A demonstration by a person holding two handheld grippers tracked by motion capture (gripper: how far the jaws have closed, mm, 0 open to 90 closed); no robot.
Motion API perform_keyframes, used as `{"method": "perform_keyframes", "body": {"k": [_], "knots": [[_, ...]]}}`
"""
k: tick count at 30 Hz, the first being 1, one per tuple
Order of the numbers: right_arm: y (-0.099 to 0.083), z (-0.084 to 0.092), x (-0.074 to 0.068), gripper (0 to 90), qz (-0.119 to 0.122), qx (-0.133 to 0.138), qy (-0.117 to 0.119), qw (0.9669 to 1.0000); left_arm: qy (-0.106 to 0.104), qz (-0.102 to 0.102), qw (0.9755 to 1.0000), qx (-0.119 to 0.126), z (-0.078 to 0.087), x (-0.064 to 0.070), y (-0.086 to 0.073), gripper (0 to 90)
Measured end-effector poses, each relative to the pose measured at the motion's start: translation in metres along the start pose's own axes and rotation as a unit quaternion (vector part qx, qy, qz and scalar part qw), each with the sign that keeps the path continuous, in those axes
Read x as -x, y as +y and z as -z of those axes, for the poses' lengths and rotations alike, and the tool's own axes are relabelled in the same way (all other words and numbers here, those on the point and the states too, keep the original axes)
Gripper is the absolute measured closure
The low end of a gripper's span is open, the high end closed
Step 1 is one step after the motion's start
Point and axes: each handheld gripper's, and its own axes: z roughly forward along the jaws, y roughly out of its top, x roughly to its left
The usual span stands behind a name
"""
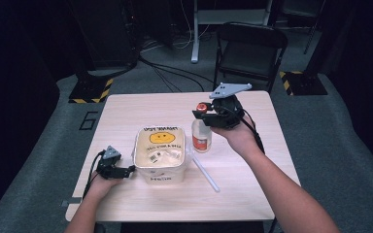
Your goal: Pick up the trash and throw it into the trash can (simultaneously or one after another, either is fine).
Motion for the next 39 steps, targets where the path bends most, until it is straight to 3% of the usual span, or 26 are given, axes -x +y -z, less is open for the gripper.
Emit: {"method": "perform_keyframes", "body": {"k": [20, 39], "knots": [[0.031, 0.014, -0.012, 62.1, 0.018, 0.020, 0.014, 0.9995, 0.000, 0.002, 1.0000, 0.000, 0.000, 0.000, 0.000, 13.6], [0.056, 0.013, -0.022, 62.1, 0.034, 0.033, 0.024, 0.9986, 0.000, 0.000, 1.0000, 0.000, 0.000, 0.000, 0.000, 13.6]]}}
